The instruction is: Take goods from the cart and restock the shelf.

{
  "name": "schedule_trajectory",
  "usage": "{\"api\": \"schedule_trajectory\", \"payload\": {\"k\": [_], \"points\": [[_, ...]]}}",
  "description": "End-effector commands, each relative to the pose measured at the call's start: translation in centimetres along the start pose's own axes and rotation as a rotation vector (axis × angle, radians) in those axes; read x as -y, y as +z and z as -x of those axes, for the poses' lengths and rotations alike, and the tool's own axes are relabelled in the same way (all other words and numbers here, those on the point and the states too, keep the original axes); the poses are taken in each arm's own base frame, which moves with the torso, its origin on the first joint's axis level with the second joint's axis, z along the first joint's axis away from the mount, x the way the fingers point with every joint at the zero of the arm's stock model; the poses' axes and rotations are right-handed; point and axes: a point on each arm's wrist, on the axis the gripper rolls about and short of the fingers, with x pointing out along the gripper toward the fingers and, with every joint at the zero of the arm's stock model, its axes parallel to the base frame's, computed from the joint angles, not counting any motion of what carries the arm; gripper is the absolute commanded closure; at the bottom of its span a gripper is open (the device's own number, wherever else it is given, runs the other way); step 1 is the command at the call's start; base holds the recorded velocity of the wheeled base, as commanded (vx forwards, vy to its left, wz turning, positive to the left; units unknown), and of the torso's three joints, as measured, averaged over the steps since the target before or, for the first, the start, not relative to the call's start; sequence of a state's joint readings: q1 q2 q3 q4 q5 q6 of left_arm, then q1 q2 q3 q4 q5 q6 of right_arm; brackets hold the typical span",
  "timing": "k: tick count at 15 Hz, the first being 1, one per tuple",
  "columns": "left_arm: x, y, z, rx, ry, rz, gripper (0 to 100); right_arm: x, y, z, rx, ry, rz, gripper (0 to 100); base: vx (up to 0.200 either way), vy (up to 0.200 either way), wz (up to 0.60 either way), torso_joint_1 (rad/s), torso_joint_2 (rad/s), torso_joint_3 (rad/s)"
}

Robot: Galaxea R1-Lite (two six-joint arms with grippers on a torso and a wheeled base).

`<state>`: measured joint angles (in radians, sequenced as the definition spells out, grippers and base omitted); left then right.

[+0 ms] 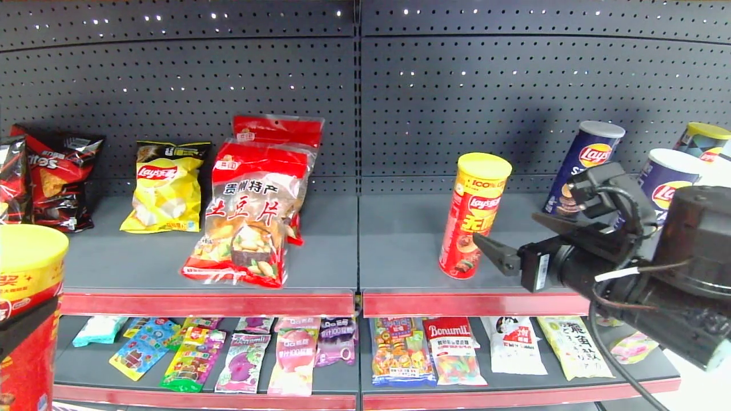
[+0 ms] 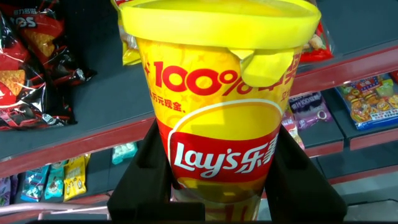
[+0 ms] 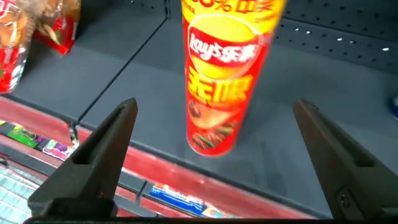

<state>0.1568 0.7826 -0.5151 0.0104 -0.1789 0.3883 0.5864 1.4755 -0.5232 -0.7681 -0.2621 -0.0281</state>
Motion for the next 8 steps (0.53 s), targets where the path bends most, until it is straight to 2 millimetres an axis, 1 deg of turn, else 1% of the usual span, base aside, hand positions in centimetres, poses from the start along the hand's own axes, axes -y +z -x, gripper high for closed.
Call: {"api": "schedule_trajectory", "payload": {"k": [1, 2, 3, 4, 5, 6, 7, 8], "points": [[0.1, 0.1, -0.1, 0.003, -0.016, -0.004, 100, 2.7, 1.2, 2.9, 0.081, -0.094, 0.005, 0, 0.000, 0.000, 0.00, 0.000, 0.00, 0.000], [0.1, 0.1, -0.1, 0.002, -0.019, -0.005, 100, 3.7, 1.2, 3.4, 0.086, -0.140, 0.029, 0, 0.000, 0.000, 0.00, 0.000, 0.00, 0.000], [0.1, 0.2, -0.1, 0.007, -0.025, -0.007, 100, 6.7, 1.1, 4.7, 0.090, -0.280, 0.071, 0, 0.000, 0.000, 0.00, 0.000, 0.00, 0.000], [0.1, 0.2, -0.1, 0.008, -0.028, -0.008, 100, 7.3, 1.1, 4.9, 0.090, -0.306, 0.067, 0, 0.000, 0.000, 0.00, 0.000, 0.00, 0.000], [0.1, 0.3, -0.2, 0.010, -0.032, -0.008, 100, 9.2, 0.1, 6.3, 0.056, -0.419, 0.053, 0, 0.000, 0.000, 0.00, 0.000, 0.00, 0.000], [0.2, 0.3, -0.2, 0.014, -0.038, -0.011, 100, 9.5, -0.7, 7.3, 0.030, -0.448, 0.048, 0, 0.000, 0.000, 0.00, 0.000, 0.00, 0.000], [0.3, 0.5, -0.2, 0.022, -0.057, -0.017, 100, 9.2, -1.3, 8.7, 0.027, -0.445, 0.043, 0, 0.000, 0.000, 0.00, 0.000, 0.00, 0.000], [0.3, 0.5, -0.2, 0.023, -0.059, -0.017, 100, 9.1, -1.4, 8.8, 0.025, -0.445, 0.043, 0, 0.000, 0.000, 0.00, 0.000, 0.00, 0.000]]}}
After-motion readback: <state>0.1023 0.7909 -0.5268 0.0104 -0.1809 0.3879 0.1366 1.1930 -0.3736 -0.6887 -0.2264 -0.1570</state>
